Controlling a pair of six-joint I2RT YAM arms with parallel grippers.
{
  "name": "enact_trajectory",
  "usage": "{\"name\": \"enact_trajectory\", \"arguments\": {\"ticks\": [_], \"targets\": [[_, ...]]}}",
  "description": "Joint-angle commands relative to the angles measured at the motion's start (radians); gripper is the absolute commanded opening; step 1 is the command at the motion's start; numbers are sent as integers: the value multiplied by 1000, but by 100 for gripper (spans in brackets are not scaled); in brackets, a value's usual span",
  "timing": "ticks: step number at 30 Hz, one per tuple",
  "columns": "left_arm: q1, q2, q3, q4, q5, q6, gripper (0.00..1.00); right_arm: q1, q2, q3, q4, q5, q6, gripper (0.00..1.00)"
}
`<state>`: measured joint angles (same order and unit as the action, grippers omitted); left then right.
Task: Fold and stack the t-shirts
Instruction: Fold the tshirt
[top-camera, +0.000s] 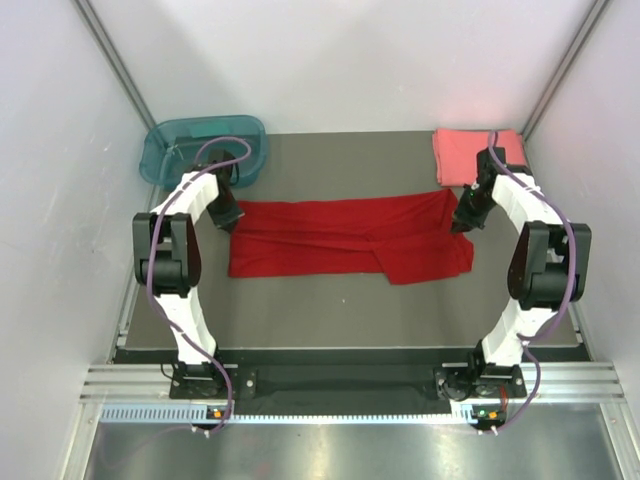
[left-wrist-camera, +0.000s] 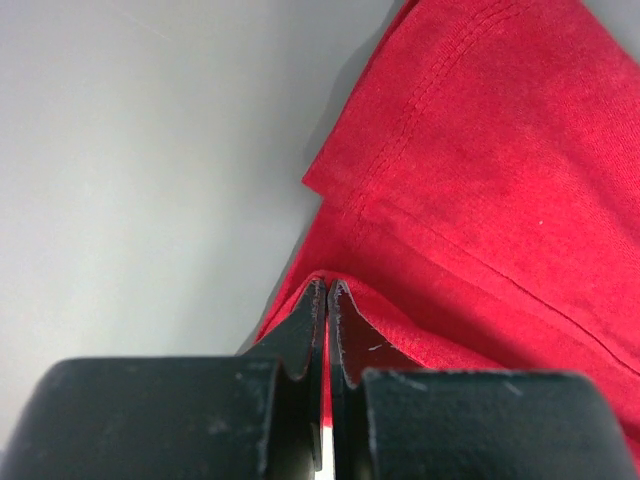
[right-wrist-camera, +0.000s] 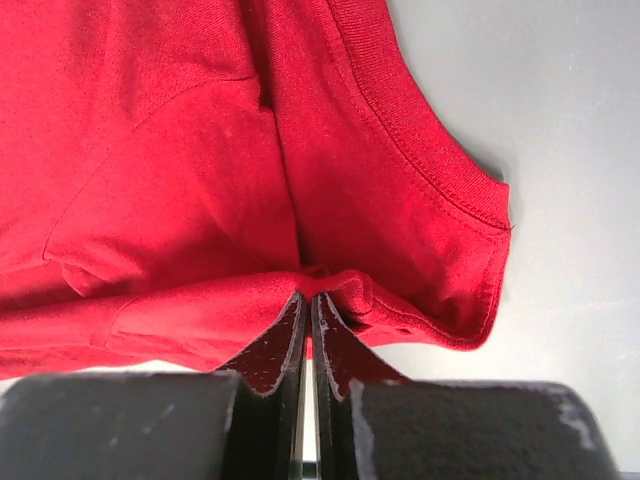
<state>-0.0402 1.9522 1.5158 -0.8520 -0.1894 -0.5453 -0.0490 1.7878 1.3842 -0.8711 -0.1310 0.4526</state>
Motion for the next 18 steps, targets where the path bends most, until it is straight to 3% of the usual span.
{"name": "enact_trajectory", "arguments": {"ticks": [1, 4, 6, 7, 9, 11, 13, 15, 18], "targets": [[8, 20, 41, -13, -16, 18, 0, -14, 16, 53, 21, -4, -17, 1], [8, 36, 47, -15, -15, 16, 0, -17, 28, 58, 23, -5, -18, 1], [8, 37, 55, -15, -24, 15, 7, -23, 35, 62, 26, -5, -23, 2], [7, 34, 60, -16, -31, 15, 14, -26, 38, 64, 26, -5, -25, 4], [8, 11, 76, -19, -62, 16, 39, -35, 56, 79, 24, -7, -31, 6], [8, -12, 107, -41, -91, 25, 54, -48, 70, 99, 3, 4, -49, 11], [8, -58, 129, -65, -123, 39, 61, -57, 88, 139, -14, 27, -63, 24], [8, -125, 121, -87, -122, 50, 67, -68, 102, 185, -46, 59, -84, 31], [8, -240, 49, -70, -18, 57, 66, -71, 96, 243, -94, 90, -123, 40]]}}
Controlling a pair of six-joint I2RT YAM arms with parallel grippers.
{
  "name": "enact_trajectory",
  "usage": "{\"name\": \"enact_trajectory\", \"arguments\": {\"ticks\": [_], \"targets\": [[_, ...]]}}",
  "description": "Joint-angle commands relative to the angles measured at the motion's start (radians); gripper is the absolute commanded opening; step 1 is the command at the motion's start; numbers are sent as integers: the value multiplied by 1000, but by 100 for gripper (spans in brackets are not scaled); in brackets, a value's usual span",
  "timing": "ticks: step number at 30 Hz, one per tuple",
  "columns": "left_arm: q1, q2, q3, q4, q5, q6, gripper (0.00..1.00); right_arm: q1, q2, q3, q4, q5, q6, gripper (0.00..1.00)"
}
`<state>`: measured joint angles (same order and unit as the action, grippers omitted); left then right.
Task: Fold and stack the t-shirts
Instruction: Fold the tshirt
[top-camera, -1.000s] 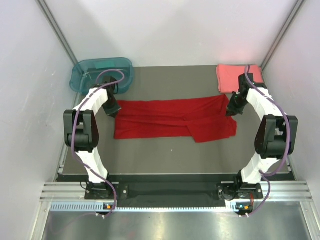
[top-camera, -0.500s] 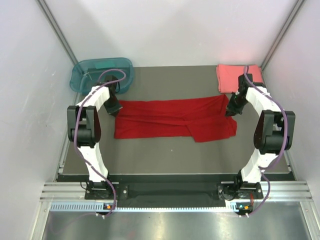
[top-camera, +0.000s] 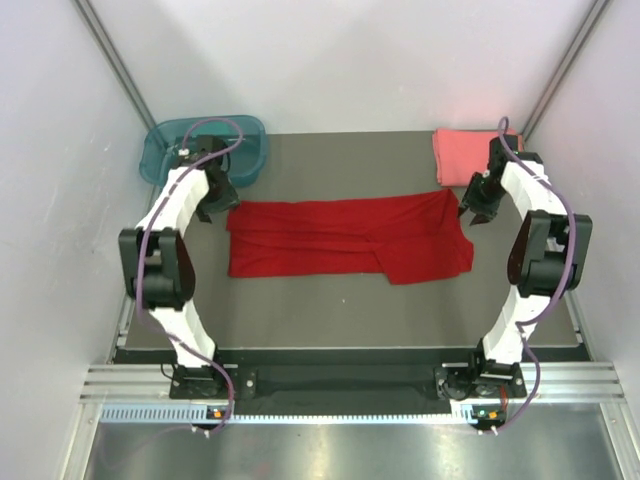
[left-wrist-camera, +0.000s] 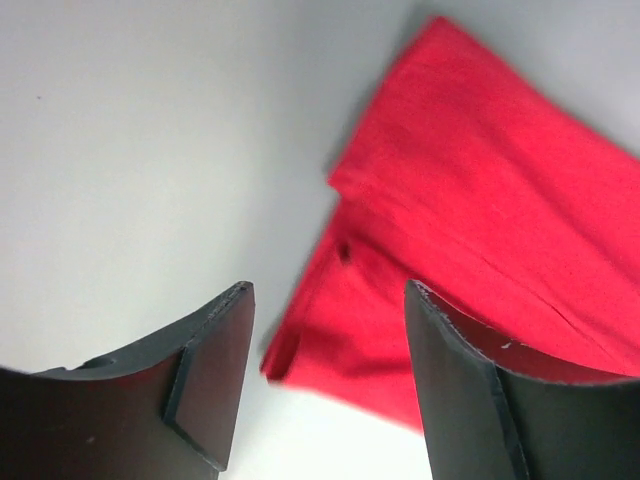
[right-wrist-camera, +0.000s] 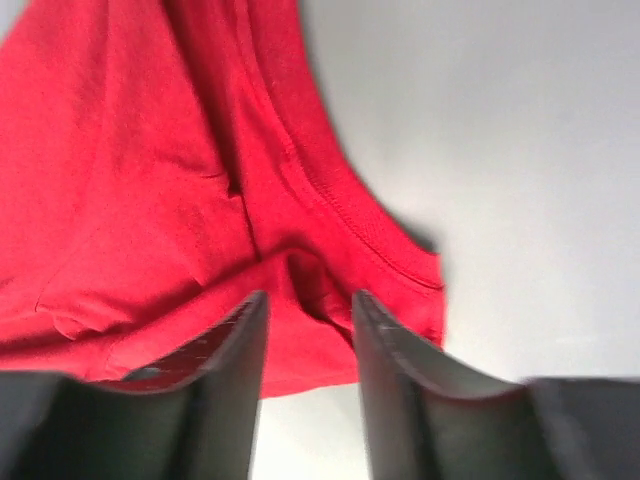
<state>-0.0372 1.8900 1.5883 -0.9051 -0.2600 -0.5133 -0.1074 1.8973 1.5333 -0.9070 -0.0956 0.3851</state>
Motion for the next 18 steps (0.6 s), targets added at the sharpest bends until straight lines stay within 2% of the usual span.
{"name": "enact_trajectory", "arguments": {"ticks": [1, 3, 4, 6, 7, 9, 13, 14, 18], "targets": [[2, -210, -56, -2, 95, 29, 66, -11, -23, 99, -67, 51, -63, 43], [-1, -309, -172, 70, 200, 27, 62, -2, -81, 68, -70, 15, -72, 46], [-9, -340, -218, 110, 313, 29, 61, 6, -108, 44, -66, -7, -72, 48], [-16, -418, -358, 188, 414, 22, 59, 37, -208, -49, -44, -42, -65, 51], [-16, -436, -428, 249, 468, 0, 55, 49, -242, -86, -30, -58, -60, 53], [-20, -443, -473, 291, 562, -17, 52, 93, -338, -190, 5, -114, -46, 54], [-17, -387, -501, 311, 574, -7, 48, 211, -409, -367, 103, -249, -9, 54], [-10, -353, -504, 313, 564, -5, 48, 271, -412, -401, 137, -259, 15, 54], [20, -293, -525, 330, 530, 18, 43, 382, -399, -533, 282, -271, 87, 49]]}}
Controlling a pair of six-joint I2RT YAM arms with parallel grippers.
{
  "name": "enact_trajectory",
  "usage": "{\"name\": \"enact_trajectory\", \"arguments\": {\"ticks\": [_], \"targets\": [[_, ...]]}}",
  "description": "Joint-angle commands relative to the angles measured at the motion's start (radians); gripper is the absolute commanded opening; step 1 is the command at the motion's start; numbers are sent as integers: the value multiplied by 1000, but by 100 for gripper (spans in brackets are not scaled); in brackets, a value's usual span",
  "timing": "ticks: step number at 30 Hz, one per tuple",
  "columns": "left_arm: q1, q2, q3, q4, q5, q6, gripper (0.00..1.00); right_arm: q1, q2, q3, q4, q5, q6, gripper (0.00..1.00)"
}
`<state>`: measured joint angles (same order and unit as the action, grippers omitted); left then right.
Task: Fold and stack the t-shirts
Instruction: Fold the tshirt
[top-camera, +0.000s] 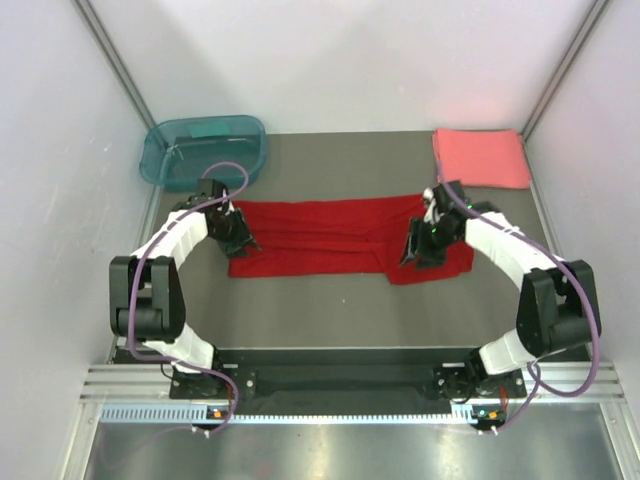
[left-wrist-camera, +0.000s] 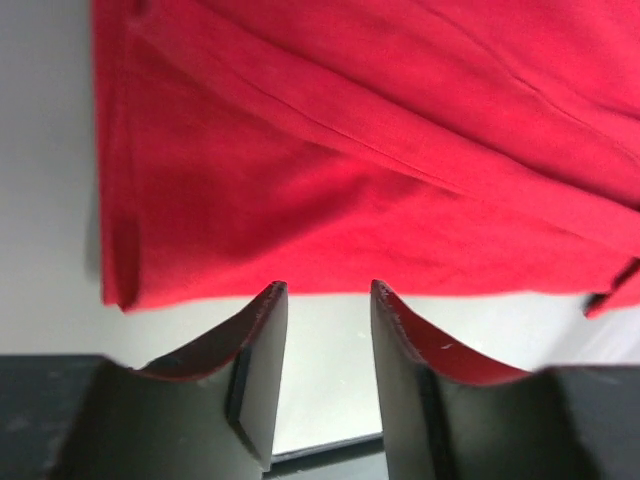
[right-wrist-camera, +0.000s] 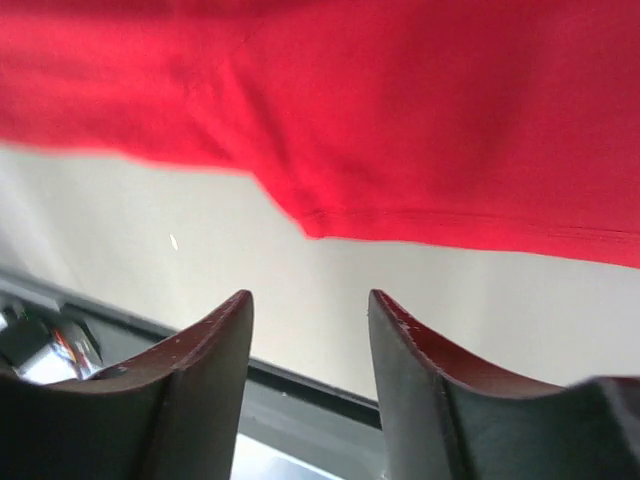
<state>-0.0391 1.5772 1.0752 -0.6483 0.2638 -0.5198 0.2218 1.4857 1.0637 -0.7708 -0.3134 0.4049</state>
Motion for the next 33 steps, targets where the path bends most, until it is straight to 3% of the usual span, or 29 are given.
{"name": "enact_trajectory", "arguments": {"ticks": [1, 6, 10, 14, 17, 33], "targets": [[24, 29, -17, 73, 2, 35, 42, 60, 16, -82, 174, -58, 86, 46], [27, 95, -31, 68, -63, 82, 38, 30, -17, -168, 200, 26, 144, 40], [31, 133, -60, 76, -106, 109, 37, -99, -106, -229, 185, 63, 161, 34], [31, 139, -70, 79, -110, 122, 34, -278, -151, -251, 159, 79, 126, 38], [31, 115, -69, 81, -106, 119, 34, -341, -133, -223, 127, 91, 68, 41], [31, 80, -27, 44, -63, 107, 35, -398, 47, -148, 157, 109, -72, 37]]}}
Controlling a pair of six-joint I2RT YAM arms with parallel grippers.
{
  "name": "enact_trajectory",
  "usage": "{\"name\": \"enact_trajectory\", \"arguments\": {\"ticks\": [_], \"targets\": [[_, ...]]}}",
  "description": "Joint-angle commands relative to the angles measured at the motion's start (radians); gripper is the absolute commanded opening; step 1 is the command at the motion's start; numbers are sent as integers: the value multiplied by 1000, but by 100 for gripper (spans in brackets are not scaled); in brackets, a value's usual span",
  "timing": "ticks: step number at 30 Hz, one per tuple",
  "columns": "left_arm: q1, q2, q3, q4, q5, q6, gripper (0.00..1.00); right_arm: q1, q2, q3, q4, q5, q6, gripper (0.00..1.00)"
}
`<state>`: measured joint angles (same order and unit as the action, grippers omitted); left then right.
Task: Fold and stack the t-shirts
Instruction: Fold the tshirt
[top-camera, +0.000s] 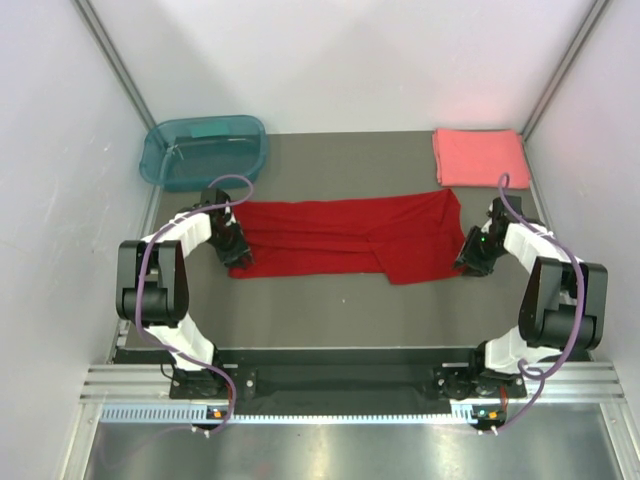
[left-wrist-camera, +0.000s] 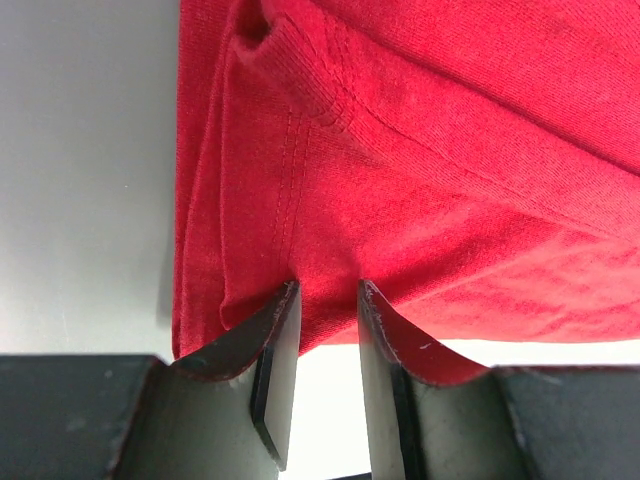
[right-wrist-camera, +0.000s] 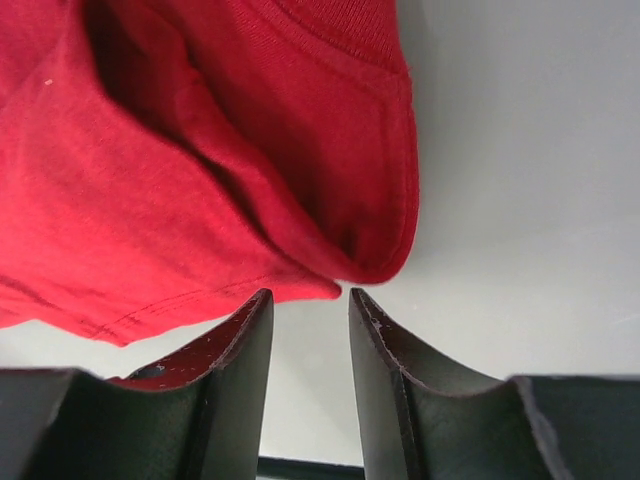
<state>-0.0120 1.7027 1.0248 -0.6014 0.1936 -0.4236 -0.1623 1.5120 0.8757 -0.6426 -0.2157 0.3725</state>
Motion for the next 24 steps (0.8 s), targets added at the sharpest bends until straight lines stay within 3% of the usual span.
{"name": "enact_trajectory", "arguments": {"ticks": [1, 17, 24], "targets": [[4, -44, 24, -5, 7, 11, 34, -16, 24, 37, 35, 3, -46, 37], [4, -38, 34, -5, 14, -1, 35, -14, 43, 9, 78, -50, -53, 24], [4, -44, 21, -5, 10, -4, 35, -14, 28, -4, 55, -44, -52, 29]]}}
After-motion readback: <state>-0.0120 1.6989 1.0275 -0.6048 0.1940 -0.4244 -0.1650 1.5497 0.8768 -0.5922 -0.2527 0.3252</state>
